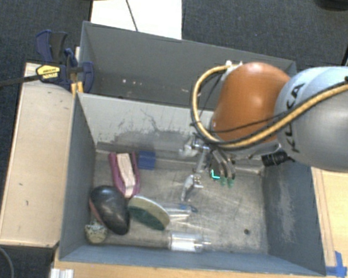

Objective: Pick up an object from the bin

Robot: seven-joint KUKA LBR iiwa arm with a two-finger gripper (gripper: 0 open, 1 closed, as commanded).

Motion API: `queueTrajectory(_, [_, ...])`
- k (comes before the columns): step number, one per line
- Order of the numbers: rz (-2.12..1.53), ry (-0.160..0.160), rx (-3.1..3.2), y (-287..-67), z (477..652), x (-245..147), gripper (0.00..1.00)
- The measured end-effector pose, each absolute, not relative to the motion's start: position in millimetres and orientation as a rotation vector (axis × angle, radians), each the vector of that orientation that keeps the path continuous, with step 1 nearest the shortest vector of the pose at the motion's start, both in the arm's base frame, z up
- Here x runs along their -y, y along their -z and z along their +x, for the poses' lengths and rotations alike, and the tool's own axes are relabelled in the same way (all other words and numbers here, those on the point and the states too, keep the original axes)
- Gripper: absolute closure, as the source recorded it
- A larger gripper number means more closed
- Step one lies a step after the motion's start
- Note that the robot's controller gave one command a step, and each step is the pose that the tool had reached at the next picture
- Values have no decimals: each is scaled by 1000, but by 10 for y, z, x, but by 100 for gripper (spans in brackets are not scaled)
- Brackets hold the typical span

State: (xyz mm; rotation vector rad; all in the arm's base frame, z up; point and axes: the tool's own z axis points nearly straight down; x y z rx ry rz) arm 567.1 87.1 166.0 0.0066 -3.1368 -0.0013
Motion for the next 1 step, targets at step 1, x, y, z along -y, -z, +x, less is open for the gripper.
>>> queueTrajectory(1, [-133,-2,3130,-783,5278,-1003,0])
